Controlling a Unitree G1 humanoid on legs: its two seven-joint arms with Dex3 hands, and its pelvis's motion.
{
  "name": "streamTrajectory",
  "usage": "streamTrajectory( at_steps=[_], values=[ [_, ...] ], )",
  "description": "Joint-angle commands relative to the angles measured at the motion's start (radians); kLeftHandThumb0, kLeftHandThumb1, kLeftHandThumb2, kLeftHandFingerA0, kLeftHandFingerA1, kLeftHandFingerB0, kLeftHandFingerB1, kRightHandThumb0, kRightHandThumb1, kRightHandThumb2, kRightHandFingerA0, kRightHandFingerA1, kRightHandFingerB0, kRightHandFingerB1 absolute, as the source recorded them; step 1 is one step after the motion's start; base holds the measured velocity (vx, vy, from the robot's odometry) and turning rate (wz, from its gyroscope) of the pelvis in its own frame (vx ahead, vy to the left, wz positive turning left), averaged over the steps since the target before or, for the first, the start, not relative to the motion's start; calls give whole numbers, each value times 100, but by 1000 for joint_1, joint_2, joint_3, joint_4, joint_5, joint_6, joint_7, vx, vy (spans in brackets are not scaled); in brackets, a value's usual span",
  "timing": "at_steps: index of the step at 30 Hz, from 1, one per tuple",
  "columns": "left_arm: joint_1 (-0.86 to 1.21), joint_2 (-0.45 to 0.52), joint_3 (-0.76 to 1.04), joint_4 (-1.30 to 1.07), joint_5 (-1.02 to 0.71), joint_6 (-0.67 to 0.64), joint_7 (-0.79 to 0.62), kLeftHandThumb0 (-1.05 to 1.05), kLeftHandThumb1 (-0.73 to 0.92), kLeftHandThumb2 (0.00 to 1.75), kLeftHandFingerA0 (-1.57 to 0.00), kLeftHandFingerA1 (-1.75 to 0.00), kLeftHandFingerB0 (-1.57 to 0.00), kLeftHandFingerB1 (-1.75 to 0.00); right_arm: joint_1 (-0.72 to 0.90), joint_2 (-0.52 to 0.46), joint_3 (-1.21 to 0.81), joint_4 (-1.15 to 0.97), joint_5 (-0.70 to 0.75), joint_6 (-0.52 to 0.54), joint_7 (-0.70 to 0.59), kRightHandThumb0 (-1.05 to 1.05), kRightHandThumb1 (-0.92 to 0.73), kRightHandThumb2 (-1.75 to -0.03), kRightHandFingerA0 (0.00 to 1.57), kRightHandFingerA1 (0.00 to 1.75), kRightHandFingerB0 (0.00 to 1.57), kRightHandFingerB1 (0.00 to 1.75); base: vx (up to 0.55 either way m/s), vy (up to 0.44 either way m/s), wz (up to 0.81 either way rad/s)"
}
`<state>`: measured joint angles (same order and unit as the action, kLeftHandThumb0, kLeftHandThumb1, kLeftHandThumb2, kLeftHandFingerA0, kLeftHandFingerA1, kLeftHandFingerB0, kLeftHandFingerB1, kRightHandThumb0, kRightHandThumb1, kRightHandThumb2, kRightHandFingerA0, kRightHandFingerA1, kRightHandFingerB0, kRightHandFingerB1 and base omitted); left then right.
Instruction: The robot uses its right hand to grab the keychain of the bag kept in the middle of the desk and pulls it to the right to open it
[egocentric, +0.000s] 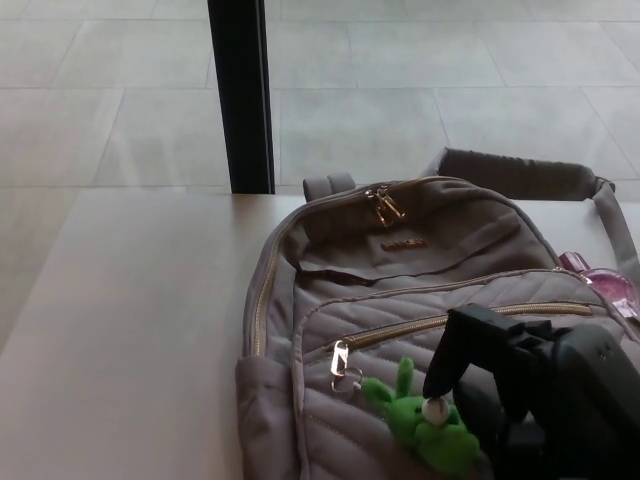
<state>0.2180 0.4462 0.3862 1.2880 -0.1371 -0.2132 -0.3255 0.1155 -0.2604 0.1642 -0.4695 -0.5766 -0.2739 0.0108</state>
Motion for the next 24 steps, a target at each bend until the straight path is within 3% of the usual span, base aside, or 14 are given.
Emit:
streamTrajectory(
  at_steps=[1, 8, 10, 11, 12, 13, 14, 15, 17, 18, 19, 21, 22, 24],
  values=[
    [0, 21, 4, 0, -5, -5, 15, -88, 92, 80, -51, -52, -45, -45, 11, -4, -3, 7, 14, 10, 17, -28, -48, -135, 103, 175, 75, 175, 0, 0, 0],
    [-1, 21, 4, -3, -6, -8, 11, -87, 92, 80, -50, -51, -45, -46, 40, -48, 10, -11, 38, 6, 83, -27, -50, -134, 100, 175, 71, 174, 0, 0, 0],
    [-2, 21, 5, -1, -7, -5, 10, -86, 92, 81, -51, -53, -44, -46, 40, -99, 8, -38, 23, 33, 151, -29, -55, -128, 101, 175, 71, 157, 0, 0, 0],
    [-2, 22, 7, 0, -10, -5, 7, -86, 92, 80, -50, -53, -45, -46, 39, -116, 8, -48, 28, 45, 175, -33, -65, -98, 102, 175, 75, 94, 0, 0, 0],
    [-2, 23, 11, 1, -13, -4, 3, -86, 92, 80, -50, -53, -45, -46, 37, -140, 8, -62, 32, 61, 211, -33, -65, -98, 102, 175, 75, 94, 0, 0, 0],
    [-1, 23, 10, 1, -11, -6, 6, -87, 92, 83, -53, -52, -47, -43, 35, -166, 8, -75, 22, 79, 245, -44, -59, -111, 126, 134, 69, 78, 0, 0, 0],
    [0, 22, 12, 1, -14, -10, 3, -88, 92, 82, -53, -53, -47, -44, 33, -183, 6, -80, 14, 87, 262, -51, -69, -79, 105, 159, 67, 57, 0, 0, 0],
    [0, 22, 13, 2, -14, -10, 3, -87, 92, 79, -52, -54, -48, -46, 32, -198, 5, -84, 10, 95, 277, -65, -79, -63, 112, 134, 52, 42, 0, 0, 0],
    [-1, 22, 14, 2, -13, -7, 7, -86, 92, 82, -54, -53, -48, -44, 34, -235, -2, -98, -15, 116, 314, -70, -81, -64, 114, 123, 44, 39, 0, 0, 0],
    [1, 22, 7, 2, -5, -13, 11, -87, 92, 80, -51, -52, -47, -46, 37, -248, -5, -115, -43, 138, 338, -88, -69, -86, 115, 104, 26, 42, 0, 0, 0],
    [1, 22, 7, 3, -5, -13, 11, -85, 92, 80, -53, -54, -47, -46, 41, -262, -7, -133, -72, 156, 359, -88, -88, -67, 115, 95, 24, 34, 0, 0, 0],
    [-2, 22, 12, 3, -11, -4, 9, -86, 92, 82, -56, -53, -47, -43, 43, -274, -5, -145, -92, 164, 368, -92, -90, -67, 116, 90, 20, 33, 0, 0, 0],
    [-4, 22, 10, 8, -6, -5, 14, -91, 92, 86, -56, -56, -44, -45, 43, -295, -7, -159, -104, 172, 396, -105, -80, -117, 105, 95, 6, 34, 0, 0, 0],
    [-10, 21, 13, 8, -11, 2, 17, -90, 92, 85, -54, -55, -44, -46, 42, -319, -8, -170, -117, 176, 418, -96, -72, -112, 106, 100, 9, 32, 0, 0, 0]
  ],
)
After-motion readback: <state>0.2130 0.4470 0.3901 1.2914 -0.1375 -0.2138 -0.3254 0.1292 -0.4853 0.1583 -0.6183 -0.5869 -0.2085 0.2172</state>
